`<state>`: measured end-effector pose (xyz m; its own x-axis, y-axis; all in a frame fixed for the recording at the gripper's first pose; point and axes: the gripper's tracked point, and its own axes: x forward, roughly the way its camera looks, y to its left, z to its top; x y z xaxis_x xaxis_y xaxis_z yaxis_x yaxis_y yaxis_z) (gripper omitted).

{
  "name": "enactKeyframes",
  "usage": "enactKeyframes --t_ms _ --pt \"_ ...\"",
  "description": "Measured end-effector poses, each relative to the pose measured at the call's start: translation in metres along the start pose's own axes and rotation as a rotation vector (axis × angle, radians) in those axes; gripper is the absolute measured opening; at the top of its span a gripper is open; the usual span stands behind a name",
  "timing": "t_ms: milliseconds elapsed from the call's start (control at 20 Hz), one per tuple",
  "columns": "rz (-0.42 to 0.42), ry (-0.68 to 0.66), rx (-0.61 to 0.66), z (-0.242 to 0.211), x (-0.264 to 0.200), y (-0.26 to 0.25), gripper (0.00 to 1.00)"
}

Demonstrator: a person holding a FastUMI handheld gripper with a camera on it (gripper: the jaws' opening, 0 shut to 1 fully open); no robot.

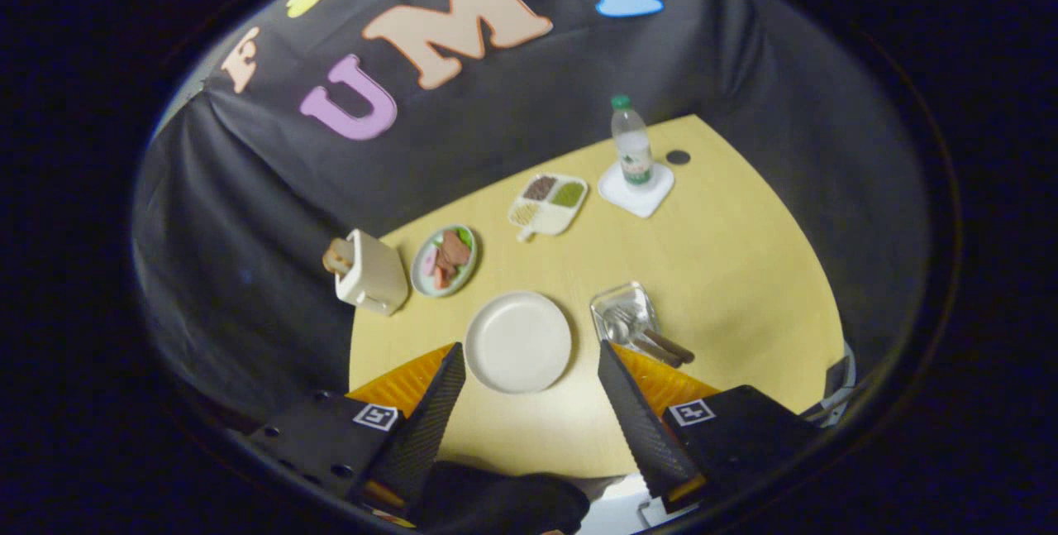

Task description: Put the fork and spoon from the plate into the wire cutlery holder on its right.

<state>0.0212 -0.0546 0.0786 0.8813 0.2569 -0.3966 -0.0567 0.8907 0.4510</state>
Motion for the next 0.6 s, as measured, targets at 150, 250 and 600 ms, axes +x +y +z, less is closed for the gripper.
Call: enactKeyframes --t_ms 150,250,600 --pt "0.057 -0.223 -0.058 0.021 -0.002 0.017 1.0" --pt "0.058 -0.363 -0.108 0.031 -0.004 0.023 1.0" --pt "0.051 -0.662 -0.234 0.009 -0.01 0.043 1.0"
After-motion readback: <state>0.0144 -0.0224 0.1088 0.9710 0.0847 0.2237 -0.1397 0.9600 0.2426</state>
